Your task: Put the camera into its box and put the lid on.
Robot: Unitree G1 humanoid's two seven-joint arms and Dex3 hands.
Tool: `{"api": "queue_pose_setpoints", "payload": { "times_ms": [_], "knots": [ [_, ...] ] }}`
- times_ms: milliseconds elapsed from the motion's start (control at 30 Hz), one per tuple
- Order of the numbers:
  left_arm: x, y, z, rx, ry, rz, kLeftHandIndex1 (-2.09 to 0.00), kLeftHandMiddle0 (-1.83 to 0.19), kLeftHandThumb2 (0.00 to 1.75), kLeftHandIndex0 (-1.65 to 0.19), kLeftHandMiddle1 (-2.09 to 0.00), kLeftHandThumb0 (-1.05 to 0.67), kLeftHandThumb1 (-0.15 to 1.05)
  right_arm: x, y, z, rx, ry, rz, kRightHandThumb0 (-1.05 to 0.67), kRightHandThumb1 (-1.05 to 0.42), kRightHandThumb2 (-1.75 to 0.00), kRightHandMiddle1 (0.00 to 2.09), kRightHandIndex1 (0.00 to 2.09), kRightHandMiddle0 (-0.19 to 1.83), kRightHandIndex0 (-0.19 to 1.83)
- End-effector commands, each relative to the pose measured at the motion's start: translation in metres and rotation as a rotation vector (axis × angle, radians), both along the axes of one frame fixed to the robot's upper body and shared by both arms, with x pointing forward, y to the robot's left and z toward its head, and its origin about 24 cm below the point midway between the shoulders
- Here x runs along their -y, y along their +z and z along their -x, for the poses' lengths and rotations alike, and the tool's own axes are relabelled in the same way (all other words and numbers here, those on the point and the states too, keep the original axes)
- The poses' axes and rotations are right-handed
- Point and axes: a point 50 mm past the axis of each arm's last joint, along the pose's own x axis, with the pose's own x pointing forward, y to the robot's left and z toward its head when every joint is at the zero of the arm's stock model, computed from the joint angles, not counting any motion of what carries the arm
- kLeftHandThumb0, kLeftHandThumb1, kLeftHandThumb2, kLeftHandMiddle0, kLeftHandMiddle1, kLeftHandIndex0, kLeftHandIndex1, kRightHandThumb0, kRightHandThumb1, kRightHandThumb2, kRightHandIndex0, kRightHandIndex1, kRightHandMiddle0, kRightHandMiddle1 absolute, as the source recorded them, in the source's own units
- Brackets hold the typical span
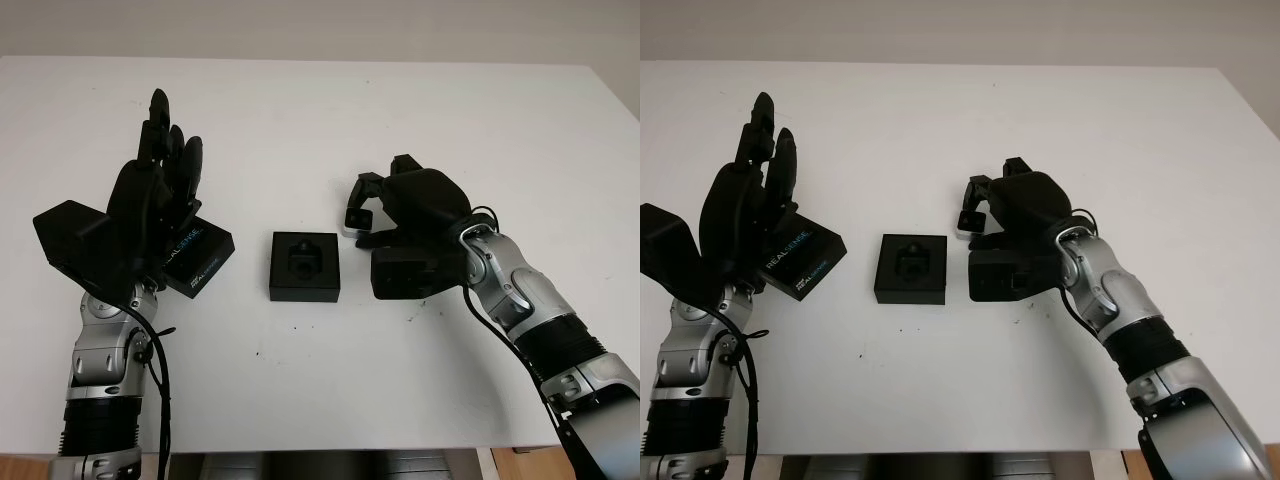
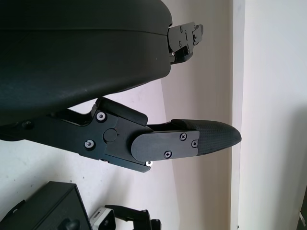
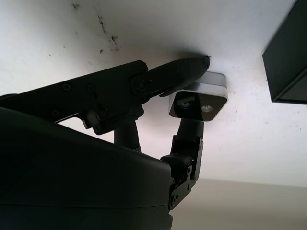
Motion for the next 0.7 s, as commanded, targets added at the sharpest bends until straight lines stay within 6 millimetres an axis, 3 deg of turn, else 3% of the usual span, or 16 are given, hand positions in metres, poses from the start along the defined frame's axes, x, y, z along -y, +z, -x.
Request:
{"api": "queue_pose_setpoints", "payload": {
  "times_ms": [0, 67, 400, 467, 667],
  "knots": [
    [-0.0002, 0.0035, 0.0009, 0.018, 0.000, -0.013, 0.00, 0.19, 0.46, 0.19, 0.00, -0.71, 1.05, 0.0024, -0.0081, 0.0014, -0.006, 0.000, 0.012, -0.40, -1.01, -0.06, 1.53, 2.09, 0.37, 0.17],
    [-0.0001, 0.0037, 0.0010, 0.018, 0.001, -0.017, 0.00, 0.19, 0.46, 0.19, 0.00, -0.71, 1.05, 0.0029, -0.0088, 0.0011, 0.007, 0.004, 0.011, -0.41, -1.01, -0.06, 1.63, 2.09, 0.33, 0.17],
    [-0.0002, 0.0033, 0.0012, 0.017, 0.001, -0.016, 0.00, 0.19, 0.45, 0.19, 0.00, -0.72, 1.05, 0.0052, -0.0110, -0.0001, 0.032, 0.015, 0.011, -0.43, -1.02, -0.05, 1.46, 2.09, 0.38, 0.12],
    [-0.0003, 0.0031, 0.0014, 0.019, 0.002, -0.019, 0.00, 0.19, 0.45, 0.19, 0.00, -0.71, 1.05, 0.0051, -0.0104, -0.0003, 0.028, 0.019, 0.012, -0.43, -1.02, -0.06, 1.42, 1.91, 0.40, 0.06],
    [-0.0008, 0.0030, 0.0020, 0.018, 0.005, -0.018, 0.00, 0.19, 0.45, 0.19, 0.00, -0.72, 1.05, 0.0064, -0.0100, -0.0017, 0.013, 0.023, -0.052, -0.42, -1.01, -0.05, 1.43, 0.81, 0.40, 0.28]
  ]
}}
